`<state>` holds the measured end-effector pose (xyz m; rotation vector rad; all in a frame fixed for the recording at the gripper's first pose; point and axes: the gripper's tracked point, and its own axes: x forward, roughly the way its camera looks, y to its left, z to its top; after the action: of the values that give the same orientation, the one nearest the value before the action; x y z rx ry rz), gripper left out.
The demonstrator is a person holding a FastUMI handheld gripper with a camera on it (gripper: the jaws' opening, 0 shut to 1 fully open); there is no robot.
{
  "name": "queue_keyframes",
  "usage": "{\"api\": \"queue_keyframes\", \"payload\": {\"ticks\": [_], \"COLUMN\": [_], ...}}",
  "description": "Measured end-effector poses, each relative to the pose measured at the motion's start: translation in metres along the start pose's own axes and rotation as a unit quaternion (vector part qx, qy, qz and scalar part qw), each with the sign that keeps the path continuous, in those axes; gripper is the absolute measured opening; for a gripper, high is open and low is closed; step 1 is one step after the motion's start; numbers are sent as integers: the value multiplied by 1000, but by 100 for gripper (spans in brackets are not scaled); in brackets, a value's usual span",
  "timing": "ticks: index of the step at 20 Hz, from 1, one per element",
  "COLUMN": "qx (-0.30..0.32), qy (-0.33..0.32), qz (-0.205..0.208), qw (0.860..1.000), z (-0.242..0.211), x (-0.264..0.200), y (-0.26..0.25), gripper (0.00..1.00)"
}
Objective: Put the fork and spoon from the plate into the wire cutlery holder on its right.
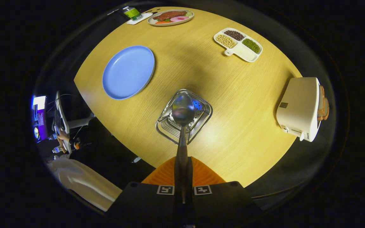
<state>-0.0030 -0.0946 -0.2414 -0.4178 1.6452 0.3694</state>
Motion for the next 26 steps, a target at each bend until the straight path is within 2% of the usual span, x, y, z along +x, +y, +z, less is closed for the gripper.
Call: {"api": "queue_keyframes", "payload": {"ticks": [5,10,12,13,15,16,17,21,26], "qx": [12,30,36,45,65,80,96,156,218], "qy": [37,0,-31,-50,-95,-118,-143,-247,-375], "qz": [19,31,37,47,63,69,76,77,50], "qw": [999,999,998,997,991,987,982,953,899], "z": [8,25,28,30,33,35,36,38,31], "x": [5,-1,-10,-16,-28,-34,-45,-84,-136], "y": [-1,2,1,3,5,6,8,2,-15], "gripper": [9,17,36,55,78,85,100,100,99]}}
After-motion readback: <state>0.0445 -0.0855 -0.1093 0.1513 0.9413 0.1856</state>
